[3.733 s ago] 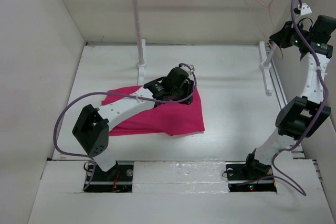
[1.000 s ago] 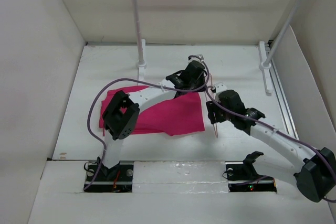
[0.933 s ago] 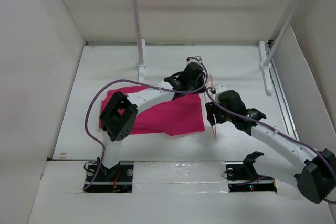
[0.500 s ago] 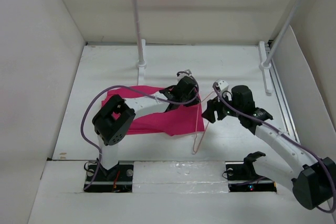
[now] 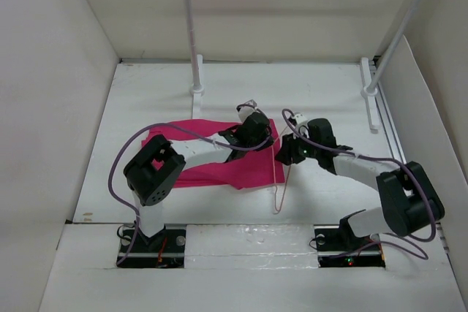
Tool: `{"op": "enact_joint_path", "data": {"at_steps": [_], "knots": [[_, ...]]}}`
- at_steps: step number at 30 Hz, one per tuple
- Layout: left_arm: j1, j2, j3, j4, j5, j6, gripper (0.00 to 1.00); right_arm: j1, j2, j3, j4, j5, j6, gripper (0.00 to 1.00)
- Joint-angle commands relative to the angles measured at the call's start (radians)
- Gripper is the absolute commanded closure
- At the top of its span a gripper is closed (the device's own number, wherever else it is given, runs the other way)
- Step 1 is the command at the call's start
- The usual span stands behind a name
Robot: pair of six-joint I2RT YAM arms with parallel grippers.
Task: Place the trousers on the hanger
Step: Place trousers on hanger
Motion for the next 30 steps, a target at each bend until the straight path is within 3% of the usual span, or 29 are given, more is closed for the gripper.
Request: {"op": "enact_joint_path", "data": {"at_steps": [1,8,9,11,12,23,30], "knots": [[0.0,-0.032,-0.035,-0.036,-0.084,-0.005,1.0,0.018,0.066,-0.022,0.182,0.035,0.064,0.49],[0.011,-0.046,-0.075,-0.04,-0.112,-0.003,1.0,0.05,0.171,-0.043,0.246,0.088,0.124,0.49],[0.022,-0.048,-0.078,-0.039,-0.119,-0.002,1.0,0.05,0.174,-0.05,0.263,0.083,0.13,0.58],[0.031,-0.058,-0.092,-0.05,-0.127,0.006,1.0,0.06,0.16,-0.065,0.291,0.049,0.159,0.95],[0.031,-0.065,-0.096,-0.054,-0.141,0.011,1.0,0.06,0.146,-0.076,0.3,0.046,0.166,1.0],[0.111,-0.166,-0.198,-0.083,-0.23,0.081,1.0,-0.155,-0.213,-0.105,0.03,-0.074,0.112,1.0],[0.111,-0.233,-0.282,-0.103,-0.253,0.149,1.0,-0.423,-0.351,-0.12,-0.045,-0.136,0.058,1.0]]}}
